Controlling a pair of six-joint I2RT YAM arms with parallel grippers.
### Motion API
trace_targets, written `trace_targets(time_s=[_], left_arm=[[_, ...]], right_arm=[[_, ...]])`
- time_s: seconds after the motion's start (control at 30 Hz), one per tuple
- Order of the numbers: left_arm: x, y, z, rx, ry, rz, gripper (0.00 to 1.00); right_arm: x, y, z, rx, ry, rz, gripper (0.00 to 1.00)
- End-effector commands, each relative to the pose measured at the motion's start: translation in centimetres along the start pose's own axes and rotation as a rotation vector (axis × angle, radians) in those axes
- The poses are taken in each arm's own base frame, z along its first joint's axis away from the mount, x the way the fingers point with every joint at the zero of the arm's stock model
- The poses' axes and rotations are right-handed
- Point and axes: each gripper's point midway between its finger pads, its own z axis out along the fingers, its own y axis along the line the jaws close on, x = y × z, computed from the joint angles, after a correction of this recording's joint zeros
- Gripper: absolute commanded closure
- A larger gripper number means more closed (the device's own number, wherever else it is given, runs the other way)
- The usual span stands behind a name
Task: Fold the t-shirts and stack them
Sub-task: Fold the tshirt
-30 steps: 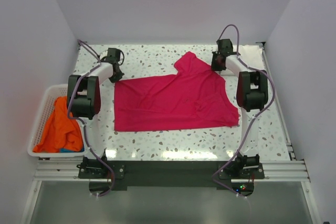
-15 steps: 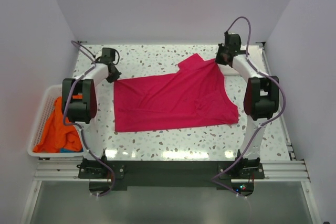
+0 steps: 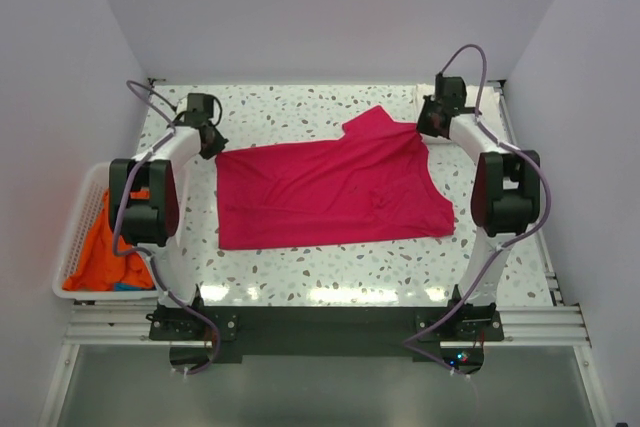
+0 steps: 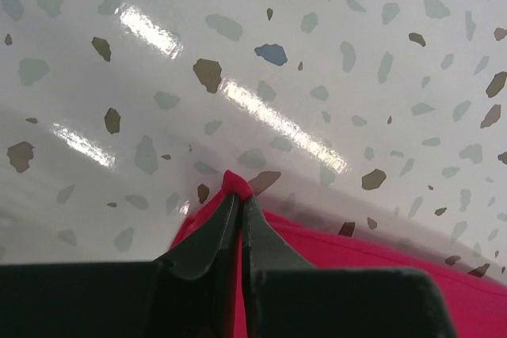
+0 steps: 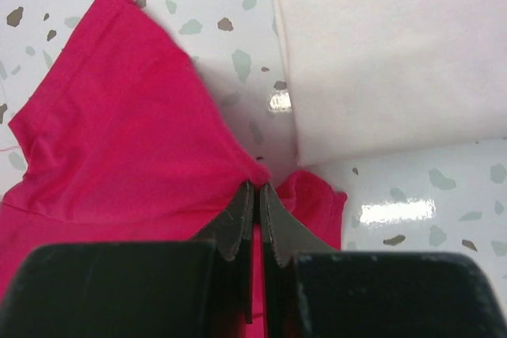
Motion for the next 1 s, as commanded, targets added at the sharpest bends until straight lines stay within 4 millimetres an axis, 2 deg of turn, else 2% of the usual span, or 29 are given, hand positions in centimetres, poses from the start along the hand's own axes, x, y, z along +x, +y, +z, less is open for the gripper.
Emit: trace_targets(time_s=[0.0,0.07,0.2,0.3,0.33,0.5,0.77,0.97], left_arm=[[-3.0,-0.3,-2.8,0.052,-0.090,-0.036,1.00],[-2.9,-0.1,-3.7,0.059,-0.096,-0.048,1.00],[-2.4,0.1,-5.0,0.082,-0.092,-0.069,1.00],[-1.3,0.6,-5.7,0.100,-0.074,-0.085,1.00],[-0.4,1.0,-5.7,0.094,-0.058,-0.085,1.00],[0.8,1.8,-7.4,0.125,-0.057,-0.104,1.00],[4.0,3.5,-8.9,0.154,-0.016,-0.121,1.00],[7.3,5.6,-9.1,0.147,0.027,-0.112,1.00]], right_arm=[[-3.5,-0.1,-3.4,-0.027,-0.123,0.050,1.00],[-3.4,-0.3,-4.2,-0.028,-0.129,0.066,1.00],[-1.9,-0.8,-5.2,-0.022,-0.107,0.081,1.00],[-1.0,-1.1,-6.2,-0.014,-0.092,0.092,1.00],[-0.7,-1.2,-6.4,-0.012,-0.087,0.095,1.00],[1.5,-1.8,-7.3,-0.003,-0.060,0.112,1.00],[3.8,-2.3,-9.3,-0.005,-0.038,0.139,1.00],[7.0,-3.3,-10.0,0.013,-0.002,0.157,1.00]])
